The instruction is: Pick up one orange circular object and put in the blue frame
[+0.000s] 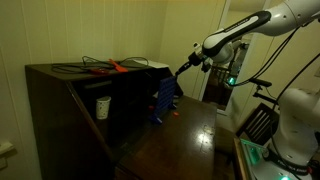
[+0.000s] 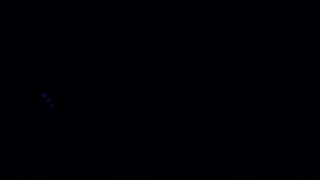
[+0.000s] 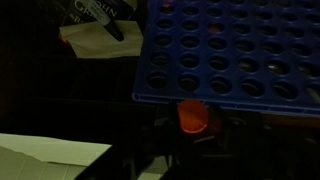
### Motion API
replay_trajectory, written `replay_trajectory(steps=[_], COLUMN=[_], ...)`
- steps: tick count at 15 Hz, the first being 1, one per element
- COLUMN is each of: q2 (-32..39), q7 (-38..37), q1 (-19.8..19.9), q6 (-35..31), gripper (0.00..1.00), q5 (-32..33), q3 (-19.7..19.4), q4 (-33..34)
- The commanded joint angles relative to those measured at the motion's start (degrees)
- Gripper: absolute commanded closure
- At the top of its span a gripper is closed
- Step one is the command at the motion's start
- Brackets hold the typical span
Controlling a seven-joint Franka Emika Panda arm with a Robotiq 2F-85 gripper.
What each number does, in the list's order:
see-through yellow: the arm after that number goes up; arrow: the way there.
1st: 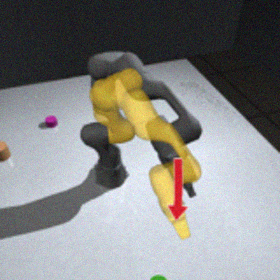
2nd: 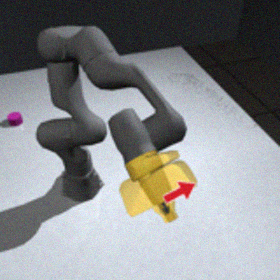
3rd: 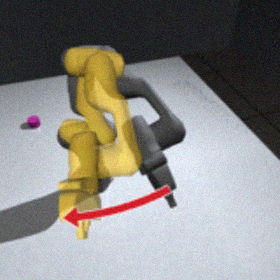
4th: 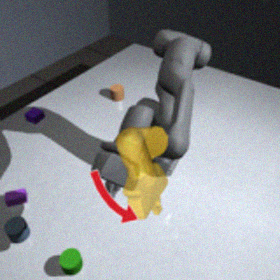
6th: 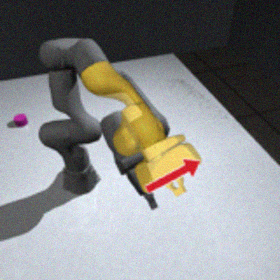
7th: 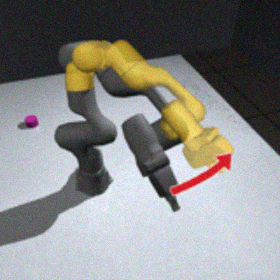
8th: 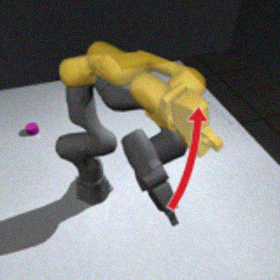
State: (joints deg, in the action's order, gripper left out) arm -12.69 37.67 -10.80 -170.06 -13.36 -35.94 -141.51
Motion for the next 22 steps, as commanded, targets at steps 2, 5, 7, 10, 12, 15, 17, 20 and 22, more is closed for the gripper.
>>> replay_trajectory(steps=[2, 5, 7, 10, 12, 15, 17, 20, 22], q2=[0.9, 0.1, 0.1, -0.2, -0.5, -0.8, -0.8, -1.0, -1.0], q7=[4.5, 5.7, 6.1, 6.5, 6.7, 6.8, 6.8, 6.9, 6.8], q1=[-3.7, -5.4, -6.4, -8.1, -9.4, -11.2, -12.7, -14.8, -16.2], q6=[-0.7, -0.9, -1.5, -2.2, -2.4, -2.7, -2.9, -2.7, -2.7], gripper=[0.90, 0.90, 0.90, 0.90, 0.90, 0.90, 0.90, 0.90, 0.90], q5=[-2.5, -2.6, -2.5, -2.7, -2.9, -3.1, -3.4, -3.7, -3.7], q3=[-3.4, -5.2, -6.3, -8.0, -9.2, -10.9, -12.3, -14.2, -15.4], q4=[0.9, 0.7, 0.7, 0.5, 0.5, 0.5, 0.7, 0.9, 0.9])
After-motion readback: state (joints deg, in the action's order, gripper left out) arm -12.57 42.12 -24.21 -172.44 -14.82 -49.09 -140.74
